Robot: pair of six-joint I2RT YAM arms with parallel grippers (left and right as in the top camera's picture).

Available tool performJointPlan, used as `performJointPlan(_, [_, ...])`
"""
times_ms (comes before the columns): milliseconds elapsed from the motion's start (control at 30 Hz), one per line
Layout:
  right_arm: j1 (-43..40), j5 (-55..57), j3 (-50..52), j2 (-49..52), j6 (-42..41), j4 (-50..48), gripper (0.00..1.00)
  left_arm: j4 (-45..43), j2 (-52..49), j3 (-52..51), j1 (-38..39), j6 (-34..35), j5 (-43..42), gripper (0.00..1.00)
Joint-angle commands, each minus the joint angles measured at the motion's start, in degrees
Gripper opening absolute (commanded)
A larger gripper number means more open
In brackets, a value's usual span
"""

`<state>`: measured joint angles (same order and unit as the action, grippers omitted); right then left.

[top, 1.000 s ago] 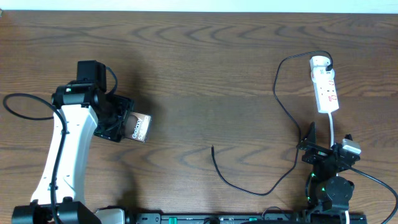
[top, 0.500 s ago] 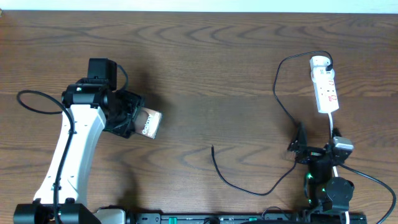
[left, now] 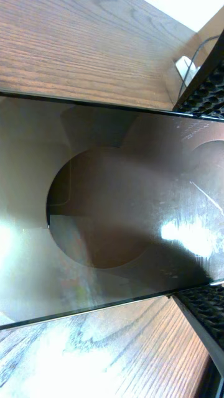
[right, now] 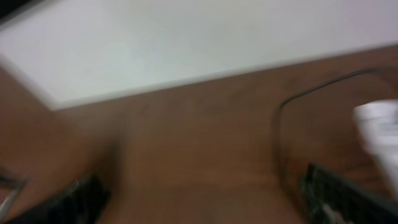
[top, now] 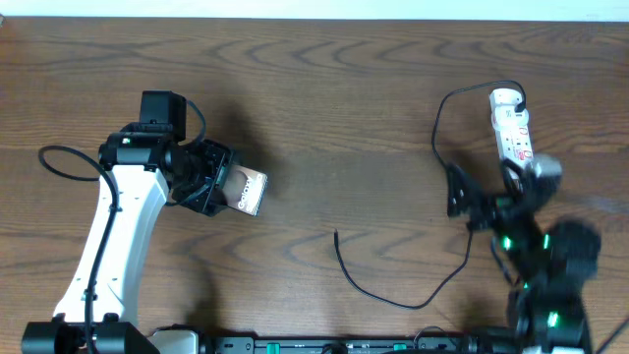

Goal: Plug charger to phone and switch on socket

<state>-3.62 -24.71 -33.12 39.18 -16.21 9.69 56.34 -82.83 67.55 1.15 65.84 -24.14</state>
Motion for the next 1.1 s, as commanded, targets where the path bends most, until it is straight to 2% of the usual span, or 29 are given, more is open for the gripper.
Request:
performJointPlan(0, [0.31, -17.7, -9.6, 14.16, -1.18, 3.67, 0.99, -0.09, 1.16, 1.01, 0.63, 4.85, -1.33, 0.07])
performJointPlan(100, [1.44, -35.74, -19.47, 30.16, -1.16, 5.49, 0.99, -0.63, 1.07, 1.01, 2.03, 8.96, -1.07, 0.07])
performJointPlan(200, [3.76, -46.1, -23.98, 40.3, -1.53, 2.19, 0.99, -2.71, 0.68, 1.01, 3.76, 9.94, -0.7, 0.07])
performJointPlan(267, [5.27, -48.39, -24.98, 45.13, -4.22, -2.89, 0.99, -3.58, 0.28, 1.01, 4.94, 10.62, -0.66, 0.07])
performJointPlan(367, [7.65, -48.33, -25.0, 50.93, -14.88, -7.17, 0.99, -4.22, -0.68, 1.01, 6.71, 13.55, -0.44, 0.07])
performJointPlan(433, [9.2, -48.3, -25.0, 53.79, -18.29, -9.22, 0.98, -4.87, -1.46, 1.01, 7.69, 14.49, -0.22, 0.07])
performJointPlan(500, [11.61, -47.47, -25.0, 56.83, -18.64, -12.39, 0.87, -5.05, -2.99, 1.01, 8.76, 16.39, -0.28, 0.07])
performJointPlan(533, [12.55, -47.01, -25.0, 57.64, -18.73, -13.03, 0.86, -5.07, -3.48, 1.01, 9.01, 17.05, -0.22, 0.07])
performJointPlan(1067, [27.04, -31.32, -24.96, 58.84, -18.75, -12.68, 0.88, -8.02, -6.27, 1.03, 10.21, 31.23, -0.79, 0.07])
